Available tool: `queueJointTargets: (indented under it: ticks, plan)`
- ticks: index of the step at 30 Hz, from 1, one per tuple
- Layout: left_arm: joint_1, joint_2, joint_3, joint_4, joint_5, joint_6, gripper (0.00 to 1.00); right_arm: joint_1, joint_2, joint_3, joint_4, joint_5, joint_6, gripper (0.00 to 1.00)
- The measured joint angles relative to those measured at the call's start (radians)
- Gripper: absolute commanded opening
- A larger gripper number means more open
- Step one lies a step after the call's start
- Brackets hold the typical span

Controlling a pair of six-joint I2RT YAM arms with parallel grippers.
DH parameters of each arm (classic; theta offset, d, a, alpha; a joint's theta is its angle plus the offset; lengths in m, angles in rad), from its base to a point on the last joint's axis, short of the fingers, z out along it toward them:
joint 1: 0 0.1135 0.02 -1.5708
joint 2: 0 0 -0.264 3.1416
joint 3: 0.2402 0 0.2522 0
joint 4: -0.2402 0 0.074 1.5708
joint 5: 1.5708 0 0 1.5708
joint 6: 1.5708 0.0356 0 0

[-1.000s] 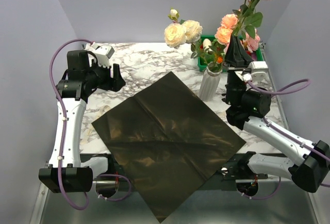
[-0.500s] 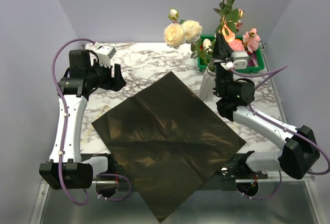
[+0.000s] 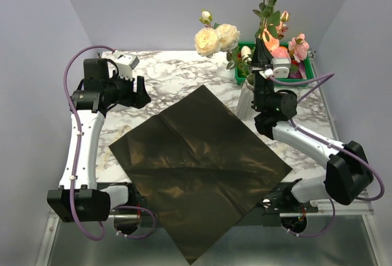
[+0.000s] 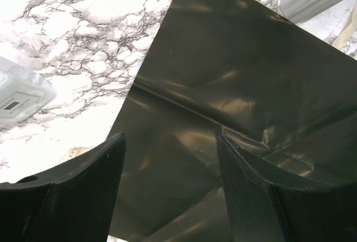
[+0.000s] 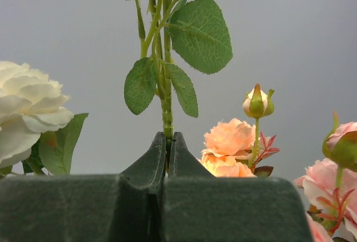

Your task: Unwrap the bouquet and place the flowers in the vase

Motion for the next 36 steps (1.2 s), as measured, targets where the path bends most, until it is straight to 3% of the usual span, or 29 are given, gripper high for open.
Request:
queueJointTargets:
  ticks: [11, 13, 14, 17, 21, 36]
  plan:
    - [0.0, 0.012, 0.032, -0.032, 0.0, 0.012, 0.75, -0.002, 0.082, -0.053, 0.0, 0.008, 0.005, 0.01]
    - [0.0, 0.012, 0.036, -0.035, 0.0, 0.016, 0.75, -0.002, 0.08, -0.071, 0.001, 0.013, 0.006, 0.11]
    - [0.0, 0.012, 0.036, -0.037, 0.0, 0.018, 0.75, -0.003, 0.078, -0.079, 0.001, 0.017, 0.01, 0.28]
    - [0.0, 0.012, 0.039, -0.048, 0.001, 0.019, 0.75, -0.002, 0.047, -0.119, -0.003, 0.027, 0.034, 0.49]
    - [0.0, 0.01, 0.039, -0.05, 0.001, 0.019, 0.75, -0.002, -0.044, -0.188, -0.019, 0.034, 0.073, 0.68]
    - [0.0, -0.057, 0.039, -0.071, 0.002, 0.018, 0.75, 0.008, -0.391, -0.339, -0.192, 0.028, 0.151, 0.7]
